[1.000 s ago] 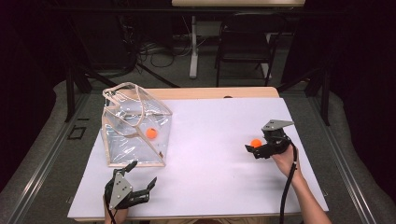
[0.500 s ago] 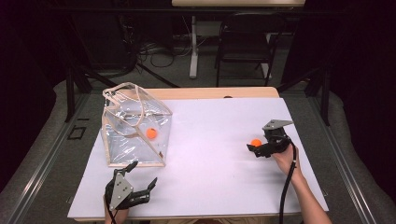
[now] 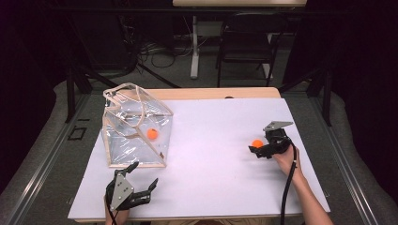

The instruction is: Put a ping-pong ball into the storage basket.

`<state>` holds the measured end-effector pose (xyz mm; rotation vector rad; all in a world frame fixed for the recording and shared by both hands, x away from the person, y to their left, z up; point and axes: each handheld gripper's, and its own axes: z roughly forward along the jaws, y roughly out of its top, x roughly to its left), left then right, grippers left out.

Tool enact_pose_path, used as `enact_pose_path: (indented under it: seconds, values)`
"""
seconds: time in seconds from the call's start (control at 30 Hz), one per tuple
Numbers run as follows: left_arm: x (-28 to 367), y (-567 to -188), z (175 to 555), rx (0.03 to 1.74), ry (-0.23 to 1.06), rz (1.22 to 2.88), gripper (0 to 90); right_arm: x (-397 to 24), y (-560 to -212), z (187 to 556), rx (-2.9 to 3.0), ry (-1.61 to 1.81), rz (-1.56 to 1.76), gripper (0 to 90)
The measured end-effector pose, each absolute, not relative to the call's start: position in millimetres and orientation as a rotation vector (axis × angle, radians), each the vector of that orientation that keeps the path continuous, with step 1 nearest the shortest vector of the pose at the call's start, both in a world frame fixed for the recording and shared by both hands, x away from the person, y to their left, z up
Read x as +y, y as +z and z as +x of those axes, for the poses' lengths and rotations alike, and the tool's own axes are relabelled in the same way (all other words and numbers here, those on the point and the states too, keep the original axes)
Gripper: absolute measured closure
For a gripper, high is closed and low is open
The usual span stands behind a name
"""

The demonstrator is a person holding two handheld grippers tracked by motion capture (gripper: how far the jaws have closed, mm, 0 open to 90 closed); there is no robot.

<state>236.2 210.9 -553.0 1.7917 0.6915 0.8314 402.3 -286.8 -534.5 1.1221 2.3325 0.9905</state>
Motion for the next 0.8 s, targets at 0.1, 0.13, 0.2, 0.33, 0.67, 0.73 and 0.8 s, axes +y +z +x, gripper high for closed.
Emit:
enact_pose_path:
  seconds: [0.1, 0.13, 0.2, 0.33, 0.67, 0.73, 0.8]
  values:
    - [210.7, -552.9, 236.1, 0.689, 0.832, 1.792, 15.6, -286.6, -536.7, 402.5, 2.336, 0.981, 1.117, 0.0]
    - [210.6, -553.0, 236.3, 0.691, 0.832, 1.792, 15.6, -286.4, -537.8, 403.1, 2.342, 0.977, 1.121, 0.0]
    - [210.4, -553.2, 236.8, 0.691, 0.833, 1.795, 15.6, -286.3, -539.9, 404.0, 2.349, 0.977, 1.126, 0.0]
    - [210.4, -553.1, 236.6, 0.687, 0.836, 1.795, 15.6, -286.2, -540.9, 405.0, 2.353, 0.971, 1.120, 0.0]
    - [210.1, -553.3, 237.6, 0.689, 0.831, 1.794, 15.6, -282.9, -547.2, 405.9, 2.387, 0.927, 1.122, 0.0]
    - [210.5, -553.4, 237.5, 0.690, 0.830, 1.791, 15.6, -282.2, -547.4, 405.6, 2.392, 0.911, 1.119, 3.8]
    - [210.8, -553.4, 237.9, 0.691, 0.829, 1.792, 15.6, -282.4, -546.8, 405.0, 2.390, 0.915, 1.117, 11.4]
